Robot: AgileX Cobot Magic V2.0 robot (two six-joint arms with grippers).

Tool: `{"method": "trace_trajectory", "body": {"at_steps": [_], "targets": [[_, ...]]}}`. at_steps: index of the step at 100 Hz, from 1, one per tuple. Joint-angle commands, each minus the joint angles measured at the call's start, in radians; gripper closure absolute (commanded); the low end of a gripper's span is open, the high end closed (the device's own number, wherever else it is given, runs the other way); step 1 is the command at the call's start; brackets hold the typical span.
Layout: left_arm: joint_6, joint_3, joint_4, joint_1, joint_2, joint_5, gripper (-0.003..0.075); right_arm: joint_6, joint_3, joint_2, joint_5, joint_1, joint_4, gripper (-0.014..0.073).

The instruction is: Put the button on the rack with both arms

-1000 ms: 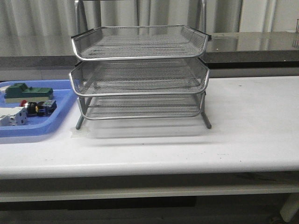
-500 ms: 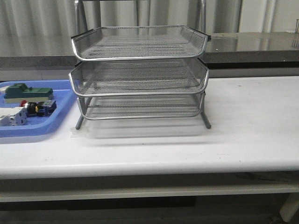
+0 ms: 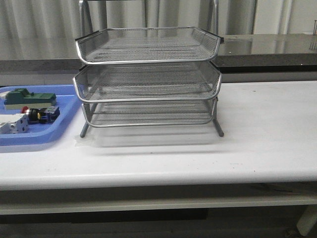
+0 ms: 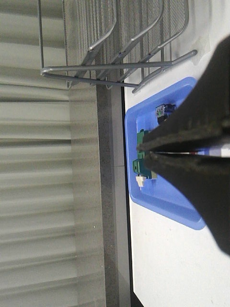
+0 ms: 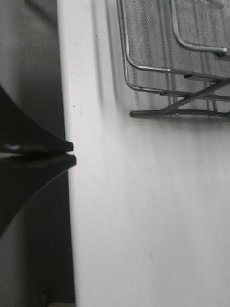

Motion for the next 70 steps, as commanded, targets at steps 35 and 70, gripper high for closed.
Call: {"method": "trace_trajectory", "body": {"at_steps": [35,70], "targets": [[-0.012,0.047,-0.003,0.001,-0.034,-0.075,0.0716,-0.003,-0.037,0.018,-0.001,-0.007,0.162,0.0384],[-0.012,0.047,-0.003,0.001,-0.034,-0.075,0.0716,-0.067,-0.037,0.097,-0.049,-0.007,0.344,0.0112]]}}
